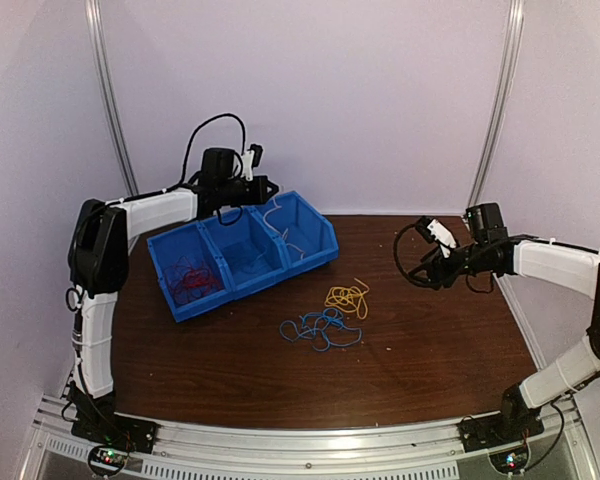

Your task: Untangle the cables

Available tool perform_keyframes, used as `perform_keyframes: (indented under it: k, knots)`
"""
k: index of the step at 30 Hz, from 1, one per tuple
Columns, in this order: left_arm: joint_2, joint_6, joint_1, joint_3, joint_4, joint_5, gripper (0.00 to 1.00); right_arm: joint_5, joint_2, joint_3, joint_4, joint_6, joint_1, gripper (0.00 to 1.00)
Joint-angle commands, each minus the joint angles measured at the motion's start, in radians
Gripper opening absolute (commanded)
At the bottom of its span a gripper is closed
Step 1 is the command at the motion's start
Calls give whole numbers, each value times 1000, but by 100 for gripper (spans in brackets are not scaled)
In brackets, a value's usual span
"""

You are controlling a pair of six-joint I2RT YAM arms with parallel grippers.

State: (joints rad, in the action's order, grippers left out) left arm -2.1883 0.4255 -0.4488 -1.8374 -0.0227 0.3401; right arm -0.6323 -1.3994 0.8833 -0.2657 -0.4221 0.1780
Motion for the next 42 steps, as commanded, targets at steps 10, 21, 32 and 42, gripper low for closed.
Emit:
perform_keyframes:
  k: [10, 21, 32, 42]
  knots:
    - [-44, 13, -1, -112, 94, -44, 37, -18, -1, -1, -13, -15, -9, 64]
    - [191, -39, -9, 19, 129, 45, 44, -43, 17, 14, -37, -29, -9, 64]
    - [693, -416, -153, 648, -142, -138, 64, -101, -161, 221, -161, -51, 26, 59]
    - [743, -390, -146, 763, -184, -185, 89, -15, -528, 560, -371, -84, 179, 58]
